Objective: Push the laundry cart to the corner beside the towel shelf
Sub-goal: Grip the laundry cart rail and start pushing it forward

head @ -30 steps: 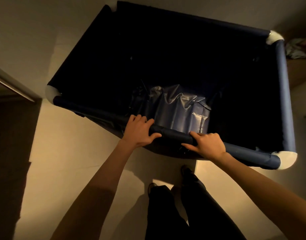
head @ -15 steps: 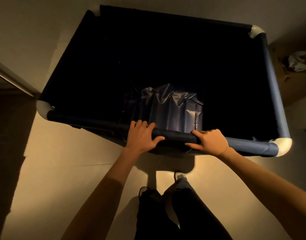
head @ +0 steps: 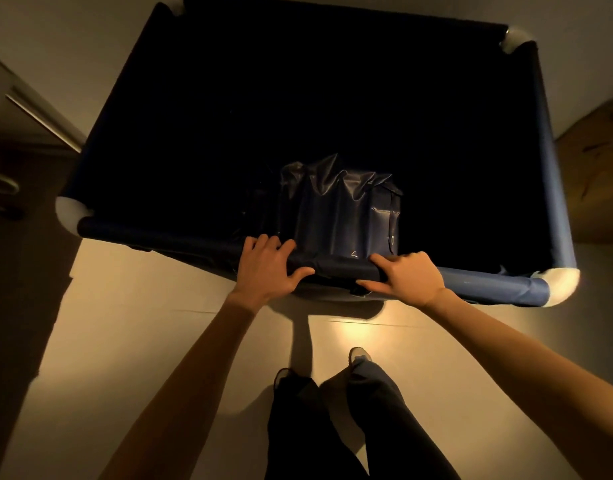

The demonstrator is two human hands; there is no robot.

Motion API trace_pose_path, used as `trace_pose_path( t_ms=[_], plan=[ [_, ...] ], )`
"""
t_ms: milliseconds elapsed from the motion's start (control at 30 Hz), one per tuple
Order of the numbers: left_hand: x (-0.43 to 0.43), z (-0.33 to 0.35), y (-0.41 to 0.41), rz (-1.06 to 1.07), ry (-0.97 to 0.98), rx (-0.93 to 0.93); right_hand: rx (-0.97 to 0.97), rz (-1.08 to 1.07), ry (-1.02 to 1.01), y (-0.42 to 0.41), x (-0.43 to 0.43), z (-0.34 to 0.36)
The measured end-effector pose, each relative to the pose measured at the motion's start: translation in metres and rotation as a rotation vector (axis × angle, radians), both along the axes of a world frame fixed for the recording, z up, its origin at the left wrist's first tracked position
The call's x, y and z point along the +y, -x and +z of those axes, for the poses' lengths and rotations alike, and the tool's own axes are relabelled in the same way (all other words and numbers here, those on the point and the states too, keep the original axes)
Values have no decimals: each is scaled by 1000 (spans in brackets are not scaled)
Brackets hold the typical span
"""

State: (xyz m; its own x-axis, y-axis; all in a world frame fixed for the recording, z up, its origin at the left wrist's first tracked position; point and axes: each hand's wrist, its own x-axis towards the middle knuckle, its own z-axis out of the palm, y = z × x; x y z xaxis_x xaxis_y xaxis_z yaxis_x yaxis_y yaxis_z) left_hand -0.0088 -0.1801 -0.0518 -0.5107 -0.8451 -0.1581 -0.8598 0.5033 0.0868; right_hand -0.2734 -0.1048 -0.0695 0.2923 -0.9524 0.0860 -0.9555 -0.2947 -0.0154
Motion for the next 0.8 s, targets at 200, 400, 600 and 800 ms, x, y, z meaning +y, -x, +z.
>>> trace_pose_path(
  t_ms=[200, 400, 600, 800],
  plan=[
    [-15, -3, -31, 49, 14, 20, 10, 49, 17, -28, -28, 3],
    [-26, -5, -57, 99, 9, 25, 18, 78, 55, -51, -50, 3],
    [-42, -8, -78, 124, 31, 63, 13, 89, 26, -69, -76, 3],
    [-56, -9, -94, 133, 62, 110, 32, 112, 20, -85, -93, 2]
  ],
)
